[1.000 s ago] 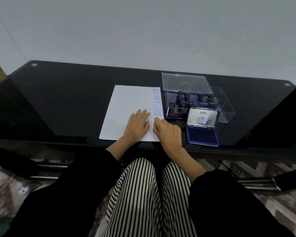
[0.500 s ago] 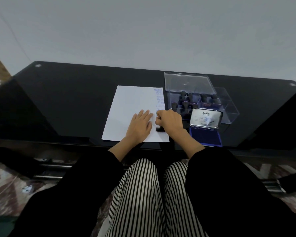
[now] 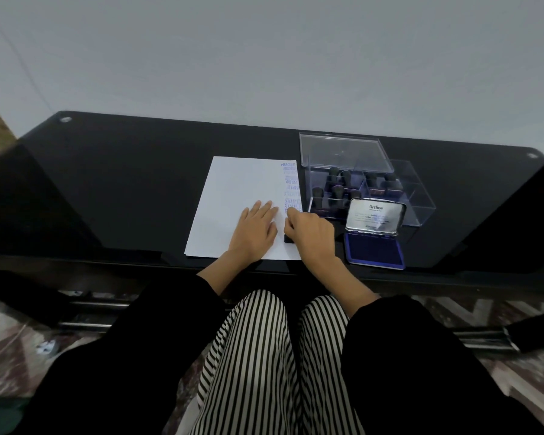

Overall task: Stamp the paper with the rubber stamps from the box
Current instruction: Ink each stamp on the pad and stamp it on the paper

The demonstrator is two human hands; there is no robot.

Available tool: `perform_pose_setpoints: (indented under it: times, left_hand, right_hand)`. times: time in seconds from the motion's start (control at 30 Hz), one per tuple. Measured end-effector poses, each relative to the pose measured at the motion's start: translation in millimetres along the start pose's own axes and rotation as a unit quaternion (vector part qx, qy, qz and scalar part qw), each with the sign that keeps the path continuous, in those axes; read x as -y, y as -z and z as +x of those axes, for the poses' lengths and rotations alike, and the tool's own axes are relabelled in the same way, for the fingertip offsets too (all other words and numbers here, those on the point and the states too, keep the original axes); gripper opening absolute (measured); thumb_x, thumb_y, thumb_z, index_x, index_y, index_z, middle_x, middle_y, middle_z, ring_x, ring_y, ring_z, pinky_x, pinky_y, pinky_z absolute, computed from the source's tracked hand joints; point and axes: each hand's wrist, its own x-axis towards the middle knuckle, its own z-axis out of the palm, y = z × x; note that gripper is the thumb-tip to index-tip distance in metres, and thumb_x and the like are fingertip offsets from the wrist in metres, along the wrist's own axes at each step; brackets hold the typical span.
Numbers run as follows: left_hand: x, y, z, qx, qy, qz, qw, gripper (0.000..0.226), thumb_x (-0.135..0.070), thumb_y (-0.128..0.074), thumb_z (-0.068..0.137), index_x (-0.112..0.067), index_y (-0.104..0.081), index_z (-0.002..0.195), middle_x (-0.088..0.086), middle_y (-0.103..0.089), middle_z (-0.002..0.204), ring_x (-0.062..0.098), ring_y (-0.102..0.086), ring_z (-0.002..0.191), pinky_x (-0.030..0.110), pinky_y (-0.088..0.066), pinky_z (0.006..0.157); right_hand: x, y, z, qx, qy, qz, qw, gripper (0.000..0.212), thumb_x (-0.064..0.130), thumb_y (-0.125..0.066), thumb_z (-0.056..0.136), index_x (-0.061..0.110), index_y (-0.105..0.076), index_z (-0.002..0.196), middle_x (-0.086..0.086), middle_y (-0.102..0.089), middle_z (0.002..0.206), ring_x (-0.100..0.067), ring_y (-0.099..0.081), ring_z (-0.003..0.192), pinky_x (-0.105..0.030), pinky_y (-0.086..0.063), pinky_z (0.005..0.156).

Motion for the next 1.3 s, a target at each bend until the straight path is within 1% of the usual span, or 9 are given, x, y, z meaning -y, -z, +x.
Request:
perform_pose_setpoints:
  times: [0.1, 0.2, 0.27, 0.4, 0.5, 0.57, 0.67, 0.93, 1.3]
  left_hand:
    - [-0.1, -0.2, 0.6, 0.002, 0.003, 0.004, 1.0, 0.046, -0.021, -0.028, 0.101, -0.013, -0.027, 0.146, 0.003, -0.02, 0.157, 0.021, -0.011, 0.147, 0.037, -0.007, 0.12]
    - [0.1, -0.4, 0.6, 0.002, 0.004, 0.002, 1.0, 0.046, -0.022, -0.028, 0.1, -0.014, -0.027, 0.146, 0.003, -0.02, 0.157, 0.021, -0.01, 0.147, 0.037, -0.007, 0.12]
    - [0.1, -0.4, 0.2, 0.003, 0.003, -0.002, 1.0, 0.046, -0.022, -0.028, 0.1, -0.014, -0.028, 0.146, 0.003, -0.02, 0.157, 0.021, -0.01, 0.147, 0.037, -0.007, 0.12]
    - [0.0, -0.1, 0.6, 0.002, 0.002, 0.0, 1.0, 0.046, -0.022, -0.028, 0.101, -0.013, -0.028, 0.145, 0.004, -0.02, 0.157, 0.021, -0.011, 0.147, 0.037, -0.007, 0.12]
    - [-0.3, 0.1, -0.3, -0.001, 0.0, 0.0, 1.0, 0.045, -0.021, -0.028, 0.1, -0.012, -0.028, 0.145, 0.004, -0.021, 0.156, 0.022, -0.011, 0.147, 0.038, -0.008, 0.12]
    - [-0.2, -0.1, -1.0, -0.004, -0.003, 0.001, 1.0, 0.045, -0.02, -0.029, 0.1, -0.012, -0.03, 0.144, 0.005, -0.022, 0.156, 0.022, -0.012, 0.147, 0.038, -0.009, 0.119]
    - [1.1, -0.4, -0.2, -0.007, -0.006, 0.004, 1.0, 0.045, -0.021, -0.029, 0.1, -0.012, -0.03, 0.144, 0.005, -0.022, 0.156, 0.022, -0.012, 0.147, 0.038, -0.009, 0.12]
    - [1.2, -0.2, 0.4, -0.005, -0.004, 0.007, 1.0, 0.045, -0.022, -0.029, 0.1, -0.014, -0.03, 0.144, 0.003, -0.022, 0.156, 0.021, -0.012, 0.146, 0.036, -0.008, 0.119]
    - [1.5, 0.7, 2.7, -0.022, -0.014, 0.032, 0.999, 0.044, -0.022, -0.036, 0.098, -0.01, -0.037, 0.141, 0.008, -0.033, 0.15, 0.023, -0.024, 0.142, 0.036, -0.016, 0.118]
  right_hand:
    - [2.2, -2.1, -6.3, -0.022, -0.008, -0.016, 1.0, 0.022, 0.012, -0.042, 0.095, 0.014, -0.034, 0.074, 0.002, -0.024, 0.05, -0.012, -0.018, 0.04, -0.024, -0.009, 0.041]
    - [7.9, 2.6, -14.3, -0.085, -0.022, -0.02, 0.996, 0.053, 0.009, -0.08, 0.063, 0.017, -0.027, 0.06, 0.004, -0.019, 0.043, -0.012, -0.011, 0.034, -0.015, 0.007, 0.045]
    - [8.0, -1.1, -13.7, -0.092, -0.021, -0.001, 0.996, 0.061, 0.012, -0.085, 0.056, 0.018, -0.024, 0.058, 0.004, -0.018, 0.042, -0.012, -0.009, 0.034, -0.014, 0.01, 0.047]
    - [7.2, 0.8, -16.3, -0.089, -0.01, -0.009, 0.996, 0.053, 0.011, -0.079, 0.067, 0.016, -0.027, 0.061, 0.004, -0.02, 0.043, -0.012, -0.012, 0.034, -0.014, 0.006, 0.044]
    - [1.5, -2.5, -5.5, -0.02, -0.008, -0.011, 1.0, 0.028, 0.014, -0.042, 0.095, 0.013, -0.031, 0.07, 0.001, -0.024, 0.05, -0.013, -0.018, 0.04, -0.025, -0.009, 0.041]
    - [0.5, 1.5, 1.5, 0.002, -0.016, 0.007, 1.0, 0.036, 0.013, -0.034, 0.096, 0.014, -0.022, 0.062, 0.0, -0.025, 0.052, -0.015, -0.016, 0.043, -0.027, -0.012, 0.042]
    - [0.2, 5.1, 10.7, 0.014, -0.008, 0.027, 1.0, 0.042, 0.011, -0.037, 0.093, 0.017, -0.014, 0.057, -0.001, -0.025, 0.052, -0.016, -0.016, 0.045, -0.028, -0.013, 0.042]
    - [-7.5, 20.0, 31.9, 0.109, 0.02, 0.041, 0.993, 0.035, 0.015, -0.047, 0.086, 0.016, -0.031, 0.054, 0.0, -0.036, 0.055, -0.023, -0.042, 0.063, -0.023, -0.027, 0.049]
    - [-42.6, 41.5, 37.6, 0.07, -0.112, 0.288, 0.948, 0.031, 0.031, -0.048, 0.092, 0.005, -0.058, 0.08, -0.013, -0.063, 0.084, -0.03, -0.057, 0.082, -0.03, -0.037, 0.066]
